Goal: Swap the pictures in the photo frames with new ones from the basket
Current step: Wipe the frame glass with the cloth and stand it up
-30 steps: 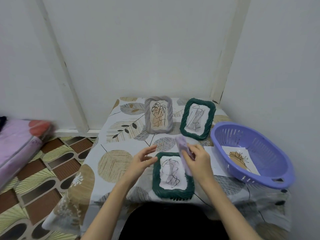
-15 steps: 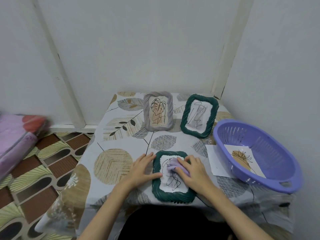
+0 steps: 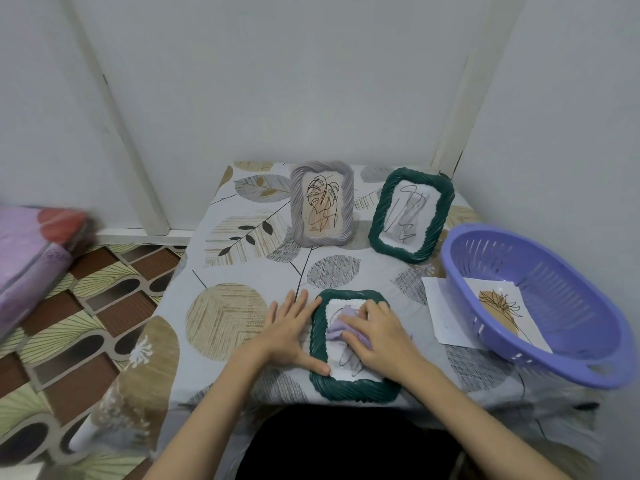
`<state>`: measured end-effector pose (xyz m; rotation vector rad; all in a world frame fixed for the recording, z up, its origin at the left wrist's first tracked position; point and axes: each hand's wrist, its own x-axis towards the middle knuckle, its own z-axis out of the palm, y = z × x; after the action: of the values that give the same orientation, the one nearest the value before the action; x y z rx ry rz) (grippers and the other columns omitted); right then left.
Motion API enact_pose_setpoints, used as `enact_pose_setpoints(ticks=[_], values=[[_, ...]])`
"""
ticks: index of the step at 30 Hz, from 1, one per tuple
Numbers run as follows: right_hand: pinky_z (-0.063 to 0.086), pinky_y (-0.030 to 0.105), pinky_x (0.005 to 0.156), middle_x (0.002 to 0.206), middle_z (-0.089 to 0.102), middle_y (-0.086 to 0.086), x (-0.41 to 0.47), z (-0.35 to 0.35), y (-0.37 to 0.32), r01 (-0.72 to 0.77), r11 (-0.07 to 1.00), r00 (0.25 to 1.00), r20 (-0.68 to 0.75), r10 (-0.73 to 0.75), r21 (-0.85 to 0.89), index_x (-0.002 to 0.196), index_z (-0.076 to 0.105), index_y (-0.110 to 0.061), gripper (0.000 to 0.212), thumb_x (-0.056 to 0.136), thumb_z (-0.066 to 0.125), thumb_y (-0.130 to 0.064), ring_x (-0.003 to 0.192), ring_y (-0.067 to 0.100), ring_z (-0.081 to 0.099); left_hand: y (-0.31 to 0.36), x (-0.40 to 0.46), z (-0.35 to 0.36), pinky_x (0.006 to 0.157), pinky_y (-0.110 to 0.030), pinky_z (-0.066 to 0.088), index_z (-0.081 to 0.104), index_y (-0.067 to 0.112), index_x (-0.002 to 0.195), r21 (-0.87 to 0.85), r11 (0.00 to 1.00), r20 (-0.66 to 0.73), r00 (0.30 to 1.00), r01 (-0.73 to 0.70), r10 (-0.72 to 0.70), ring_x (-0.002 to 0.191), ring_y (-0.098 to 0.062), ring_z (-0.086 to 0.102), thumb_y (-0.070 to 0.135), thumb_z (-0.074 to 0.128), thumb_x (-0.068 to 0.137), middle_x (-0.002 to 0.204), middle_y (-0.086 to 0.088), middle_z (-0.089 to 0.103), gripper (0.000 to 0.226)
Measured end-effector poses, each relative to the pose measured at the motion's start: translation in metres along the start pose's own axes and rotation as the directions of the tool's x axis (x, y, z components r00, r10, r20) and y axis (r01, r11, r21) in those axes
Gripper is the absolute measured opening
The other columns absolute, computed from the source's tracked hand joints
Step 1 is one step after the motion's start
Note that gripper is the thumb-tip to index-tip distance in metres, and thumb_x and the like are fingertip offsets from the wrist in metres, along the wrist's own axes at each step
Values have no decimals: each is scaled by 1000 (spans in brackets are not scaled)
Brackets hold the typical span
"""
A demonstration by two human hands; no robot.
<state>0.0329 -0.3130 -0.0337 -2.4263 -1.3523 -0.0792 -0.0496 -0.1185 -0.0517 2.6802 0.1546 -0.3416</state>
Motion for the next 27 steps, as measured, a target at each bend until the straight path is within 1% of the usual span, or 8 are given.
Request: enact_pose_setpoints(ticks=[3, 8, 11, 14, 17, 20, 24, 27], values=[[43, 34, 69, 84, 49, 7, -22, -5, 9, 78, 997, 997, 8, -78, 25, 111, 64, -26, 29, 87, 53, -38, 78, 25, 47, 0, 1, 0, 114, -45, -20, -13, 36, 146, -4, 1000, 8, 1000, 8, -8, 139, -17, -31, 70, 71, 54, 154, 2, -27, 129], [36, 32, 88, 105, 50, 8, 17, -5, 13, -180, 984, 983, -42, 180, 4, 125, 53, -17, 37, 93, 49, -34, 98, 21, 41, 2, 0, 0, 113, -46, -21, -14, 35, 146, 12, 1000, 24, 1000, 12, -12, 139, -18, -31, 69, 71, 56, 154, 1, -28, 128], [38, 35, 88, 102, 51, 6, 25, 2, -10, -61, 998, 998, -28, 62, 33, 119, 60, -22, 32, 93, 48, -37, 96, 21, 40, 2, -1, 0, 114, -46, -19, -13, 34, 146, 33, 999, 14, 1000, 17, -17, 140, -19, -29, 68, 71, 58, 154, 1, -26, 127], [44, 37, 77, 90, 55, 10, -2, -3, -9, 130, 989, 991, -4, -130, 75, 108, 67, -22, 23, 88, 57, -30, 83, 27, 48, 2, 0, 0, 114, -46, -20, -13, 35, 146, 31, 999, 10, 1000, 12, -13, 140, -18, -28, 69, 70, 58, 154, 2, -26, 126], [48, 41, 72, 91, 55, 12, -9, -13, 12, 64, 997, 998, -16, -64, 30, 100, 70, -16, 19, 87, 60, -27, 80, 28, 48, 1, 1, 1, 113, -46, -20, -12, 36, 146, 27, 1000, 7, 1000, 12, -12, 140, -18, -28, 69, 71, 57, 154, 1, -26, 126], [40, 38, 88, 116, 51, 6, 17, -9, 15, -106, 994, 994, -23, 105, -9, 113, 65, -15, 30, 93, 49, -32, 97, 24, 42, 1, 1, 1, 113, -46, -20, -12, 36, 146, 29, 1000, 6, 1000, 9, -10, 140, -19, -28, 70, 70, 57, 155, 1, -25, 126], [39, 35, 92, 121, 55, 1, 24, 4, -14, 12, 999, 1000, -18, -11, 50, 117, 63, -18, 30, 93, 51, -30, 99, 24, 42, 1, 0, 1, 113, -45, -18, -11, 35, 146, 47, 999, -14, 1000, 14, -13, 142, -19, -25, 70, 69, 58, 156, 2, -22, 125], [47, 38, 79, 109, 65, 8, -5, -5, -7, 159, 984, 987, -18, -158, 78, 104, 70, -12, 21, 85, 62, -19, 83, 33, 51, 1, 0, 1, 113, -45, -18, -12, 35, 146, 51, 999, -12, 1000, 12, -11, 142, -19, -25, 70, 69, 58, 156, 1, -22, 124]])
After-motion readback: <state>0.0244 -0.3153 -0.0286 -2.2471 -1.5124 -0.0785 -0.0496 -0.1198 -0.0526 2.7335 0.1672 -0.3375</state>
